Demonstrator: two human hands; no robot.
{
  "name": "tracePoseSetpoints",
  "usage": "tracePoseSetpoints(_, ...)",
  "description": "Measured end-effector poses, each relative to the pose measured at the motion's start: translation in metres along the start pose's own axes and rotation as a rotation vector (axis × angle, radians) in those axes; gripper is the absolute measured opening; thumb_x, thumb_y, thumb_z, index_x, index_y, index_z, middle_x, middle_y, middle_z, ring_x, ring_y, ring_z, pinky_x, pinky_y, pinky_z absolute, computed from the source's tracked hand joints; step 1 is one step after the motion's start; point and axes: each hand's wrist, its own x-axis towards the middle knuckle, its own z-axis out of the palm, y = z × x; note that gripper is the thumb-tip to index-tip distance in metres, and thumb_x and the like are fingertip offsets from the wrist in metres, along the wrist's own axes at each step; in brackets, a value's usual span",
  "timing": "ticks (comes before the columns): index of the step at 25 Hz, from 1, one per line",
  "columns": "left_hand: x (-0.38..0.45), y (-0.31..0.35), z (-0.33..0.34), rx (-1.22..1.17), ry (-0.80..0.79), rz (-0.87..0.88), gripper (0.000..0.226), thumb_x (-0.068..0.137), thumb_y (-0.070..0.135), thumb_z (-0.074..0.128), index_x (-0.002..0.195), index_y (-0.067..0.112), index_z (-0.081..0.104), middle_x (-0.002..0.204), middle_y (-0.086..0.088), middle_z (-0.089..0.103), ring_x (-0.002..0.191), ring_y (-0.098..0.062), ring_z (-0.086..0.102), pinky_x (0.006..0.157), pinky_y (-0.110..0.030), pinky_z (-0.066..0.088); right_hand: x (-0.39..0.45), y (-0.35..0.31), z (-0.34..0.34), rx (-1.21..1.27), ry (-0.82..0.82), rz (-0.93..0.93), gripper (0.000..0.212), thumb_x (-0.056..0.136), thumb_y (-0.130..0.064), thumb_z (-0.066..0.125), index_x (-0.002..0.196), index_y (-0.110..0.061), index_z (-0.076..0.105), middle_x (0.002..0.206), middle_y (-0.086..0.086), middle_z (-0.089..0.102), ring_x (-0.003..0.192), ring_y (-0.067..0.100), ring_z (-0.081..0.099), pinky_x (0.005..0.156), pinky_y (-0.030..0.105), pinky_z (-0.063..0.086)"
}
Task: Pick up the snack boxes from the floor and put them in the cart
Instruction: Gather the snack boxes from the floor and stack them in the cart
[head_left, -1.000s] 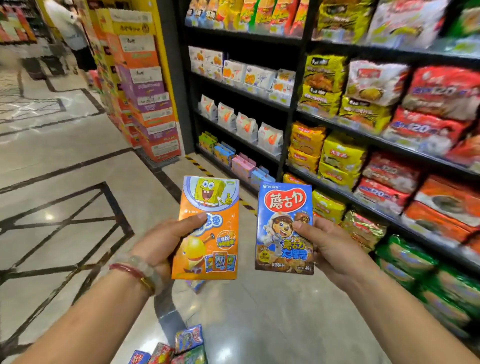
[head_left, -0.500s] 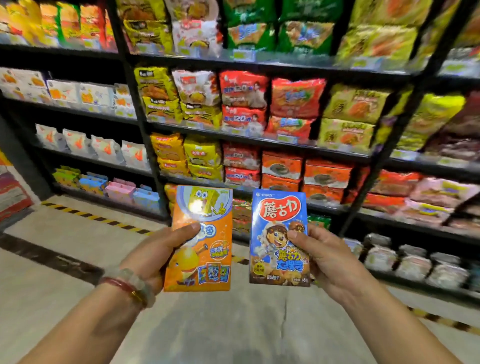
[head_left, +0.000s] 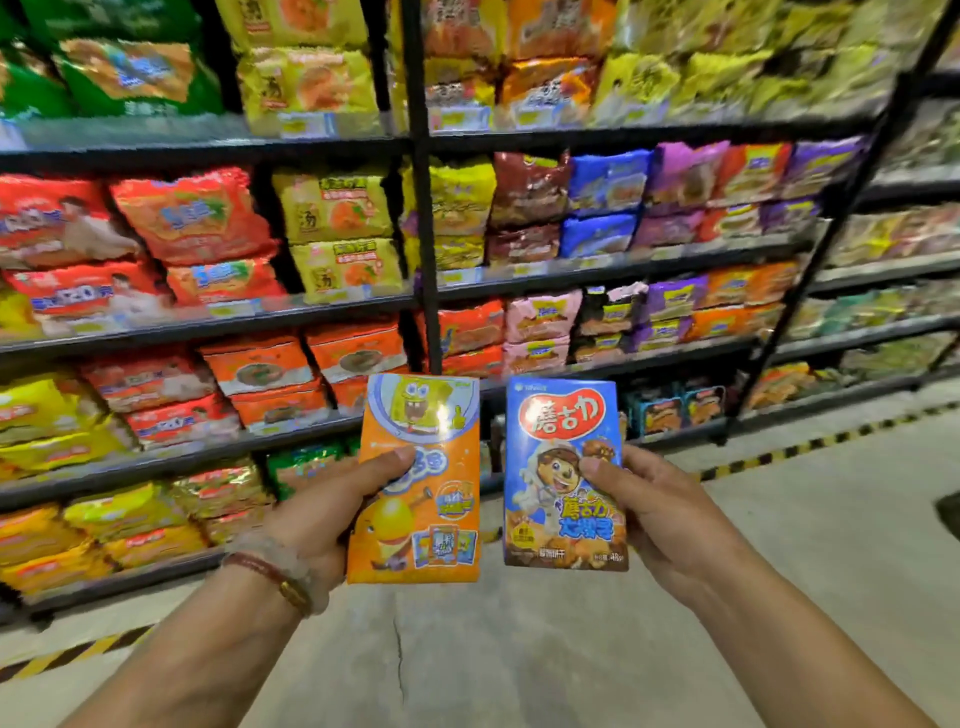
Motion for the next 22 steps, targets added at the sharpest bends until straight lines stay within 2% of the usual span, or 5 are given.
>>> tracePoseSetpoints(4,0.058,-0.004,0.084,0.076,-0.174,-0.087,0.019,0.085,0.017,0.058,0.091,0.002,0.068,0.081,-0.022,0.072,0.059,-0.032,0.07,0.045,-0.046,0.055,0.008,-0.013,-0.076,0.054,0.199,-0.022,0.037,0.07,-0.022,0.069,0.102,-0.004,0.065,0.093,0.013,0.074,0.081,0.027,0.072,0.087,0.045,0.054)
tracePoseSetpoints(10,0.158,-0.007,0.209,0.193,-0.423,-0.188,0.033,0.076,0.018,0.061,0.103,0.0,0.066,0.092,-0.024,0.071,0.068,-0.035,0.071,0.052,-0.048,0.057,0.042,-0.043,-0.171,0.123,0.458,-0.076,0.039,0.065,-0.024,0.069,0.1,-0.006,0.064,0.092,0.013,0.074,0.079,0.025,0.072,0.08,0.04,0.058)
tracePoseSetpoints(12,0.19,-0.004,0.254,0.225,-0.509,-0.226,0.03,0.082,0.016,0.059,0.106,0.001,0.064,0.092,-0.024,0.071,0.067,-0.034,0.071,0.049,-0.045,0.056,0.056,-0.053,-0.2,0.149,0.56,-0.082,0.042,0.066,-0.023,0.069,0.103,-0.005,0.063,0.093,0.013,0.074,0.082,0.028,0.072,0.085,0.044,0.056)
tracePoseSetpoints(16,0.243,-0.004,0.343,0.323,-0.707,-0.301,0.034,0.072,0.019,0.06,0.1,0.0,0.066,0.088,-0.023,0.071,0.065,-0.034,0.071,0.048,-0.044,0.056,0.069,-0.068,-0.255,0.225,0.737,-0.098,0.046,0.067,-0.024,0.07,0.108,-0.005,0.061,0.096,0.014,0.074,0.089,0.032,0.071,0.088,0.047,0.053)
tracePoseSetpoints(22,0.273,-0.044,0.471,0.483,-0.914,-0.364,0.045,0.069,0.024,0.066,0.109,0.004,0.067,0.103,-0.024,0.069,0.085,-0.039,0.069,0.066,-0.055,0.057,0.043,-0.07,-0.343,0.327,0.975,-0.157,0.055,0.064,-0.025,0.072,0.113,-0.002,0.061,0.101,0.017,0.072,0.094,0.035,0.069,0.091,0.051,0.052)
